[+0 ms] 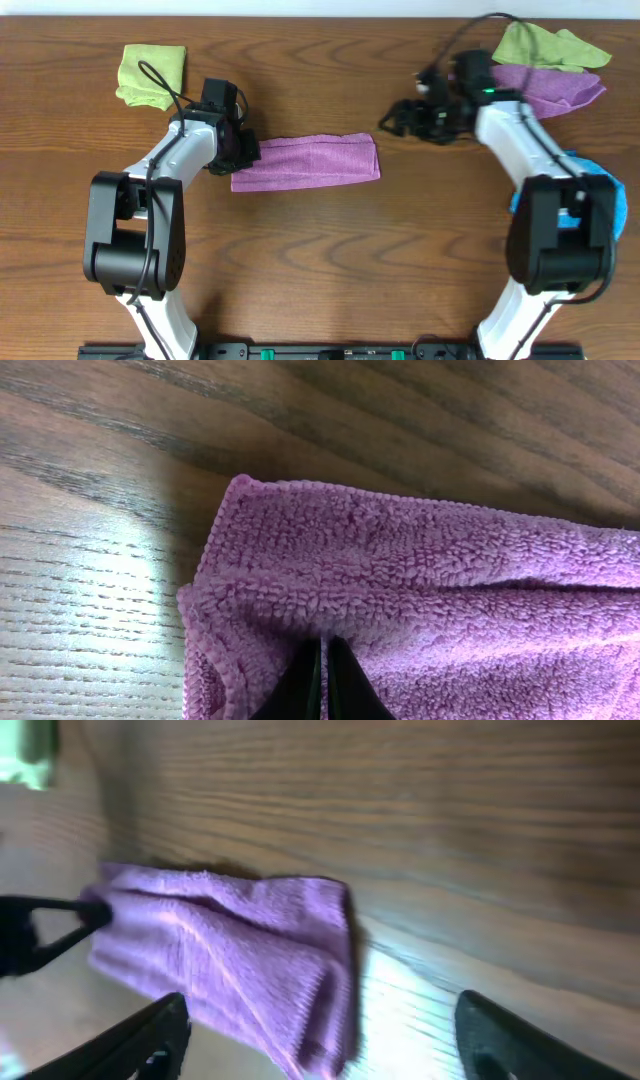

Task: Fold the cloth
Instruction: 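Release the left gripper and carry the folded strip right with the right gripper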

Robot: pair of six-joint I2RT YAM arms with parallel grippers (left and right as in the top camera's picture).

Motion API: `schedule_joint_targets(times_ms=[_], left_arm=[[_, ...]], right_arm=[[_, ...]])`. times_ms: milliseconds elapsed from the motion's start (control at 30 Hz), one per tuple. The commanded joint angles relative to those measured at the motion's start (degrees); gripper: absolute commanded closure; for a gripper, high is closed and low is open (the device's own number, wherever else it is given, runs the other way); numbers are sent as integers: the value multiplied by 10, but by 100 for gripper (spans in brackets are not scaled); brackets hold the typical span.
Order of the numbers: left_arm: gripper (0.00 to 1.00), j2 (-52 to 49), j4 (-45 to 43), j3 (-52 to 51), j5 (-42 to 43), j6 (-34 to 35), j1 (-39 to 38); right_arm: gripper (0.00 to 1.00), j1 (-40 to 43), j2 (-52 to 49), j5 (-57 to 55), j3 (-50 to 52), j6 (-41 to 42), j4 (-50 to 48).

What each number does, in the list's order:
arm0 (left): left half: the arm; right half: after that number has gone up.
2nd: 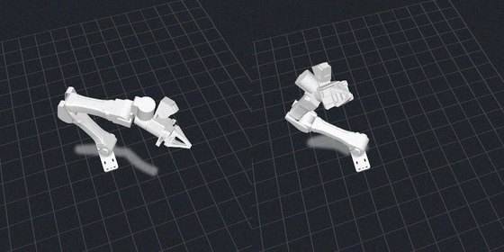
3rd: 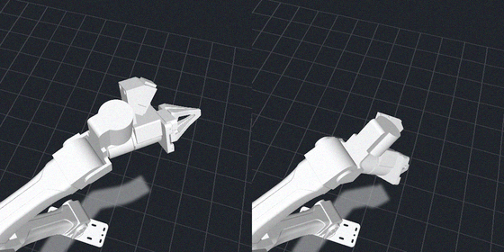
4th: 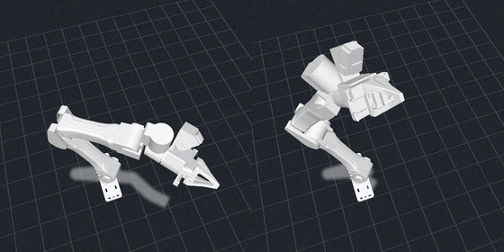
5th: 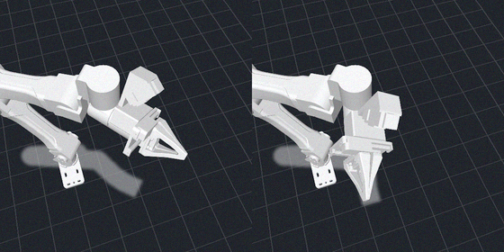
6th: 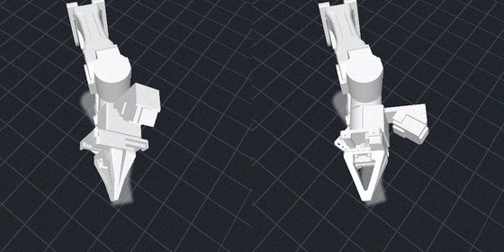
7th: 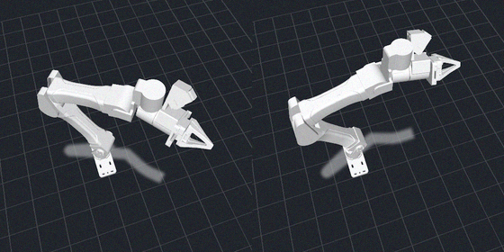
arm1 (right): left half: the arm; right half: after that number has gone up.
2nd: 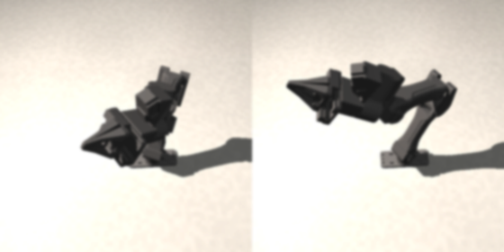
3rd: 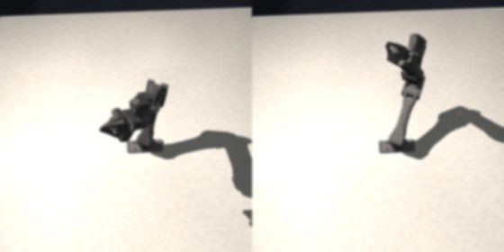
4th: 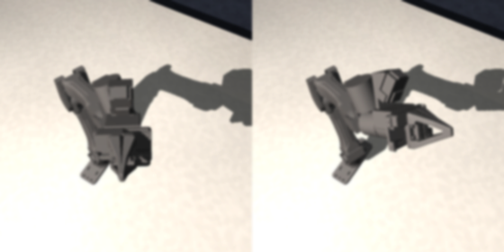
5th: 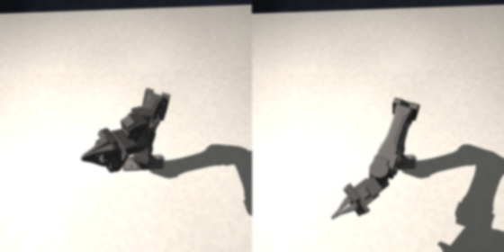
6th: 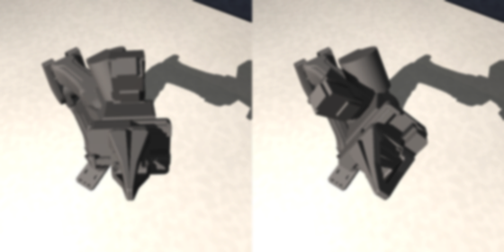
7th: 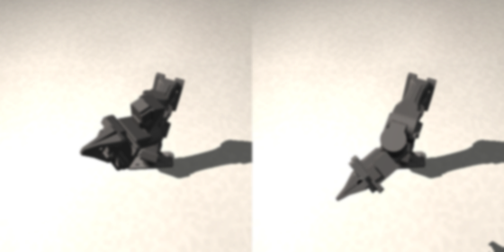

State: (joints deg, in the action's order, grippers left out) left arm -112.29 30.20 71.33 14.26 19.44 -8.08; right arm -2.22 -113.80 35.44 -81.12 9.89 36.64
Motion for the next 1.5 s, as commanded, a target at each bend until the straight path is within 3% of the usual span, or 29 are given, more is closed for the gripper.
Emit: schedule_joint_targets(times_ms=[0, 500, 633, 733, 767, 867, 933, 1167, 1400, 1467], left_arm=[[95, -5, -2, 0, 7, -1, 1], [94, -5, -2, 0, 23, 1, 1], [94, -5, -2, 0, 23, 1, 1], [94, -5, -2, 0, 23, 1, 2], [94, -5, -2, 0, 23, 1, 2], [94, -5, 0, 0, 23, 0, 2], [94, -4, 0, 0, 23, 0, 2], [94, 45, 32, 52, 32, -2, 30], [94, 160, 106, 91, 31, -1, 83], [94, 180, 123, 91, 32, 1, 93]], right_arm=[[13, 11, -27, 90, 13, -44, 15], [13, -32, -127, 124, 13, -51, 15], [18, -50, -138, 133, 13, -50, 15], [28, -61, -138, 132, 13, -50, 14], [36, -62, -138, 132, 13, -50, 13], [68, -58, -138, 128, 13, -46, 7], [97, -50, -138, 128, 8, -28, 2], [99, -18, -129, 99, -74, -23, 65], [99, 5, -124, -229, -281, -6, 337], [99, -2, -124, -294, -317, 12, 370]])
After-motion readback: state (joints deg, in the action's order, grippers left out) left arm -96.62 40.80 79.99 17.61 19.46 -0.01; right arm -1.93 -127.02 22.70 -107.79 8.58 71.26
